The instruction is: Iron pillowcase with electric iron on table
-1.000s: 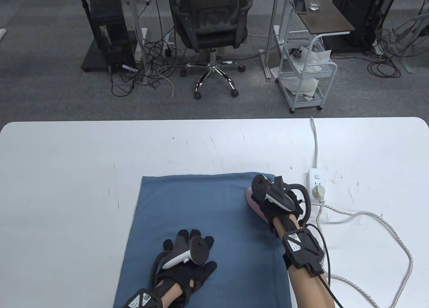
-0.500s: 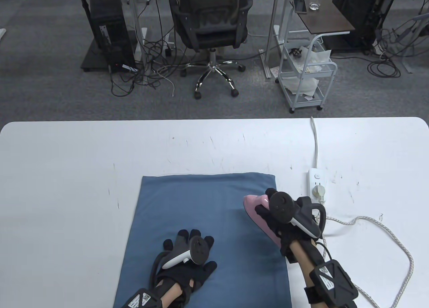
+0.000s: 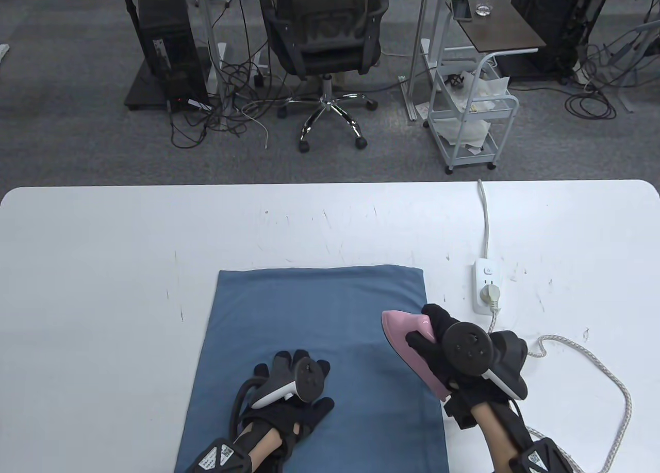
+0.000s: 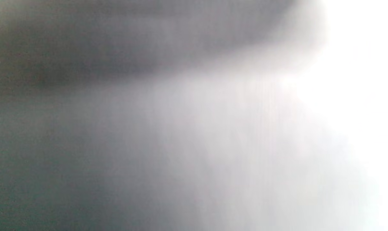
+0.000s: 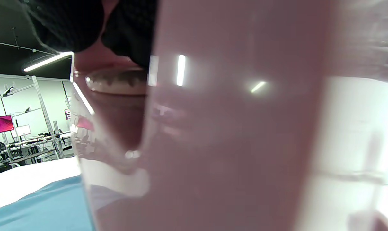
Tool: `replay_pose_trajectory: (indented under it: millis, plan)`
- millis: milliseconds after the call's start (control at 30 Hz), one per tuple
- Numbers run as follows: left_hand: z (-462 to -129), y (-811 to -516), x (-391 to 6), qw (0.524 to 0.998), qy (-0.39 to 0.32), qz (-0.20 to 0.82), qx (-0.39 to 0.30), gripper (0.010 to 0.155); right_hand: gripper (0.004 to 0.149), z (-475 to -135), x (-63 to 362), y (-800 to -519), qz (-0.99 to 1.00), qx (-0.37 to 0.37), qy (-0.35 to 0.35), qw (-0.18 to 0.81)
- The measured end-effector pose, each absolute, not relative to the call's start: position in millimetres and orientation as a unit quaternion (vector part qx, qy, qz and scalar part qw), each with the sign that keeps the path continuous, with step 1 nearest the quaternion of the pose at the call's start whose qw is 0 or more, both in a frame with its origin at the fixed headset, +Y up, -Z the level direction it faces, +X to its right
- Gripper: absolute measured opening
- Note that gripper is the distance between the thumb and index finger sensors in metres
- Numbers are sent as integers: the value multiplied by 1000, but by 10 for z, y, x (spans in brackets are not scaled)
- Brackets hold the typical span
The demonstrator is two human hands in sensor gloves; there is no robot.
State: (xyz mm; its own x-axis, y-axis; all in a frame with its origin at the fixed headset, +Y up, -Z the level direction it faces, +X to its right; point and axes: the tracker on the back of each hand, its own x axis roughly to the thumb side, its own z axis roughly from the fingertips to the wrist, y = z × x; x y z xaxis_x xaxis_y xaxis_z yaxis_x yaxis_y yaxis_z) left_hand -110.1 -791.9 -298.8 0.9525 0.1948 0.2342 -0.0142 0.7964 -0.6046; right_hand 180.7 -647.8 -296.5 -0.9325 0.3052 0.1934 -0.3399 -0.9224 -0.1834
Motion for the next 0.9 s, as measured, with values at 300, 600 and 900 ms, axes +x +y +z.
replay_pose_trajectory:
  millis: [300,600,900]
  plan:
    - [-3618,-7945,-935,943,-125,67,-301,72,65,-2957,1895,-6441,977,72,-115,164]
    - [-3517,-8121,-1026,920,-131,95,-357,73,65,-2991,1892,-6508,980,73,-101,157]
    - [-2924,-8146,-1154,918,-139,84,-363,75,66,-3230,1401,-6885,987,131,-40,85]
